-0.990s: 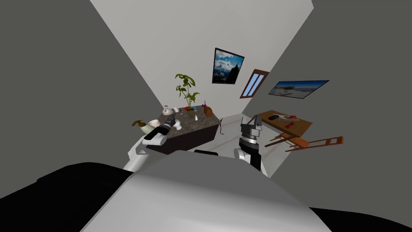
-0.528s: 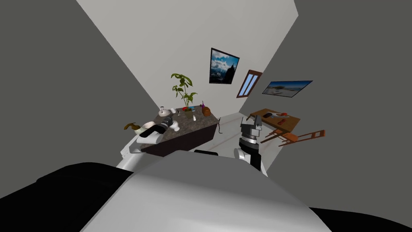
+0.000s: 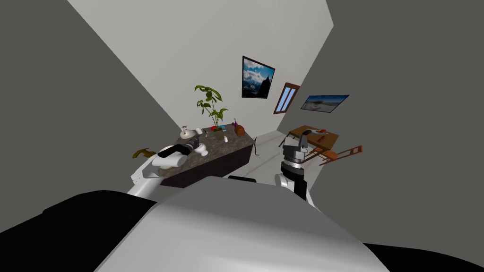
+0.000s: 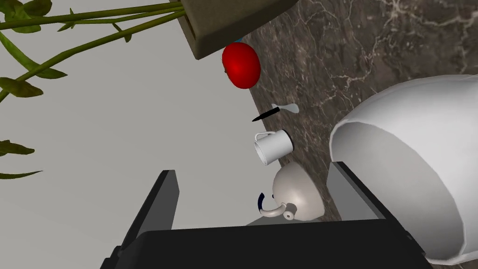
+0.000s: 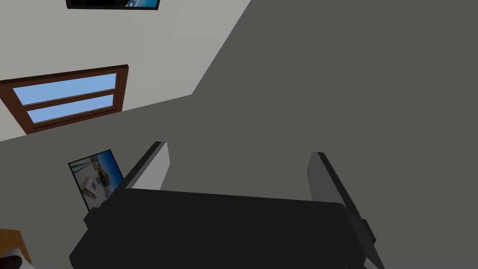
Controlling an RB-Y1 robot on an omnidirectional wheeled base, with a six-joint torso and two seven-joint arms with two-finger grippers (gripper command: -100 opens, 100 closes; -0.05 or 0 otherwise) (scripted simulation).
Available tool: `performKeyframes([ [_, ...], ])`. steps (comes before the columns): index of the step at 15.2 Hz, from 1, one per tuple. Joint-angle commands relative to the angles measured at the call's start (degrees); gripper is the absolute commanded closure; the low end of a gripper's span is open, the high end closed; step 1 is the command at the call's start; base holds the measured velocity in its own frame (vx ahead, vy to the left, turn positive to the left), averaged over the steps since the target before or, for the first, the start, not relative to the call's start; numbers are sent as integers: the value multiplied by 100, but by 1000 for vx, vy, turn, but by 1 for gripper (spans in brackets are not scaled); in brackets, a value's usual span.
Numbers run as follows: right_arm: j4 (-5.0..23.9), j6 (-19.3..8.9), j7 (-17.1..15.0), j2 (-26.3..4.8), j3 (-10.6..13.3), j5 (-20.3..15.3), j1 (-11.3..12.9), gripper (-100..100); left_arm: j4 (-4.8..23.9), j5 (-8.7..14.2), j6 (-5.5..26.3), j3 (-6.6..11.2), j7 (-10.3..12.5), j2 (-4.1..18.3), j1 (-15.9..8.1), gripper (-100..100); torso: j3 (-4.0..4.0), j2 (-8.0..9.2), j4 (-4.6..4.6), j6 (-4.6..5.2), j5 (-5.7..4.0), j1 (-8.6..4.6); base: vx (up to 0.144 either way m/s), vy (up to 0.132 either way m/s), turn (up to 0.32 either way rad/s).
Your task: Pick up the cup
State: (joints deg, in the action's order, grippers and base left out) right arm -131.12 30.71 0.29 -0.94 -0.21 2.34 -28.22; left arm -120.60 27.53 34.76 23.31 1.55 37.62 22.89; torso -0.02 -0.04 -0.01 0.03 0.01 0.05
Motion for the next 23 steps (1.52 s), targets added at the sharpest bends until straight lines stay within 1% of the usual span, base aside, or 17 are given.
performKeyframes([
  [1, 0, 0, 0, 0, 0, 0, 0, 0, 36, 44, 286, 40, 12, 48, -36, -100, 0, 0, 0, 0, 0, 0, 0, 9, -75],
  [2, 0, 0, 0, 0, 0, 0, -1, 0, 36, 44, 327, 40, 12, 48, -36, -100, 0, 0, 0, -3, 1, 0, 0, 7, 5],
  [3, 0, 0, 0, 0, 0, 0, -1, 0, 104, 231, 496, 196, 42, 213, -41, -100, 0, 0, 0, -4, 1, 0, 1, 1, -142],
  [5, 0, 0, 0, 0, 0, 0, 0, 0, 104, 231, 743, 196, 42, 213, -41, -100, -1, -1, 0, 0, 0, 0, 1, 7, -136],
  [6, 0, 0, 0, 0, 0, 0, -1, 0, 104, 231, 756, 196, 42, 213, -41, -100, 0, -1, 0, -3, 1, 0, 1, 7, 16],
  [7, 0, 0, 0, 0, -1, 0, -1, 0, 175, 422, 951, 347, 75, 371, -41, -100, 0, 0, 0, -5, 1, 0, 2, 1, -121],
  [9, 0, 0, 0, 0, 0, 0, 0, 0, 175, 422, 1187, 347, 75, 371, -41, -100, -1, -1, 0, 0, 0, -1, 2, 4, -139],
  [10, 0, 0, 0, 0, 0, 0, -1, 0, 175, 422, 1187, 347, 75, 371, -41, -100, -1, -1, 0, -3, 0, -1, 1, 5, 3],
  [11, 0, 0, 0, 0, -1, 0, -1, 0, 249, 614, 1401, 492, 110, 522, -35, -100, 0, 0, 0, -5, 1, -1, 2, 0, -115],
  [14, 0, 0, 0, 0, 0, 0, -1, 0, 249, 614, 1617, 492, 110, 522, -35, -100, 0, -1, 0, -3, 0, -2, 2, 4, -92],
  [15, 0, 0, 0, 0, -1, 0, -1, 0, 325, 807, 1811, 632, 146, 667, -25, -100, 0, 0, 0, -5, 1, -1, 3, 0, -144],
  [17, 0, 0, 0, 0, 0, 0, 0, 0, 325, 807, 2044, 632, 146, 667, -25, -100, -1, -2, 0, -1, 0, -2, 4, 5, -119],
  [18, 0, 0, 0, 0, 0, 0, -1, 0, 402, 999, 2181, 767, 184, 804, -12, -100, -1, -2, 0, -3, 0, -1, 7, 3, -156],
  [20, 0, 0, 0, 0, 0, 0, 0, 0, 402, 999, 2436, 767, 184, 804, -12, -100, -2, -3, -1, -1, 0, -1, 7, 7, -108],
  [21, 0, 0, 0, 0, 0, 0, -1, 0, 402, 999, 2465, 767, 184, 804, -12, -100, -2, -3, -1, -3, 1, 0, 4, 6, 6],
  [22, 0, 0, 0, 0, -1, 0, -1, 0, 481, 1189, 2656, 897, 223, 933, 4, -100, -1, -2, -1, -5, 1, -1, 8, 1, -130],
  [23, 0, 0, 0, 0, 0, 0, 0, 0, 481, 1189, 2755, 897, 223, 933, 4, -100, -2, -3, -1, 0, 0, -1, 10, 6, -163],
])
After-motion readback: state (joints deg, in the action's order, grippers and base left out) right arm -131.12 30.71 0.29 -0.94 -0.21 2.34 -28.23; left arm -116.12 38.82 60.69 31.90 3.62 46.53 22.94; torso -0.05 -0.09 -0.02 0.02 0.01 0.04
